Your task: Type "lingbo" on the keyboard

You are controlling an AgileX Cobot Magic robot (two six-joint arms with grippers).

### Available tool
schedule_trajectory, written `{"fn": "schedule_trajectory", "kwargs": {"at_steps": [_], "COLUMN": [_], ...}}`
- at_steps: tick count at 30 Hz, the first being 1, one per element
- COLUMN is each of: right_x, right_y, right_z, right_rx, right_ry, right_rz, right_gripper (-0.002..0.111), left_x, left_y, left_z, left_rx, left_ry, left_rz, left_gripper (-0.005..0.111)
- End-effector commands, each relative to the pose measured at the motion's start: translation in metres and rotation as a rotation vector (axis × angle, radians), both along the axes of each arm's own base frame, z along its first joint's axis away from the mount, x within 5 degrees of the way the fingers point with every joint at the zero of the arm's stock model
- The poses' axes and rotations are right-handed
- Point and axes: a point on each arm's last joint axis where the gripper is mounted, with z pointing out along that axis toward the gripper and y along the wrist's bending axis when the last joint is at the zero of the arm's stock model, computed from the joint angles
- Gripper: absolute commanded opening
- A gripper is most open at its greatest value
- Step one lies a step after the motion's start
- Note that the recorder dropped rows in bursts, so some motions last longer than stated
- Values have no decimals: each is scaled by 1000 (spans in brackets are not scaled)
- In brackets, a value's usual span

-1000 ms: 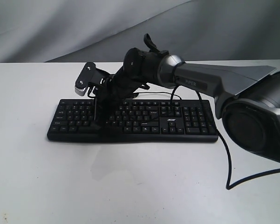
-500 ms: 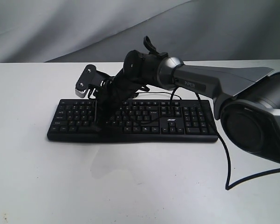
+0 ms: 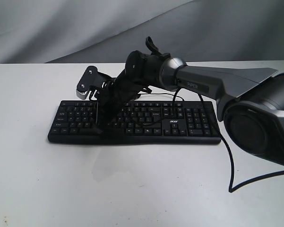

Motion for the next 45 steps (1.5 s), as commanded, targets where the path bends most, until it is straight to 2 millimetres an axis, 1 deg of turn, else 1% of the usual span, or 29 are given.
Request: {"fn": "schedule_trajectory", "kwargs": {"at_steps": [1,5,7,9,15,20,26,34,45], "right_x": [0,0,-1,0,1,0,-6,-9,-8], "right_y": [1,1,1,1,-2,-2,-4,-4,-4], "right_z": [2,2,-4,-6,15,21,19,18,16], "right_rx": [5,5,-1,-4,-15,-22,-47,-53,-52], "right_ry": [-1,-1,10,16,-46,-56,17,49,51], "right_rz": [8,8,6,5,23,30,48,46,43], "right_gripper": [0,0,0,0,0,0,0,0,0], "left_x": [0,0,0,0,0,0,0,0,0], "left_y": [0,0,0,0,0,0,0,0,0], "left_z": [-1,-1,-1,-1,-1,-1,-1,-1,-1], "left_rx": [-11,-11,-11,-11,-11,-11,-11,-11,-11], "left_ry": [-5,-5,-5,-5,-5,-5,-5,-5,-5], "left_rz": [2,2,2,2,2,2,2,2,2], "left_gripper": [1,1,1,1,1,1,1,1,1]}}
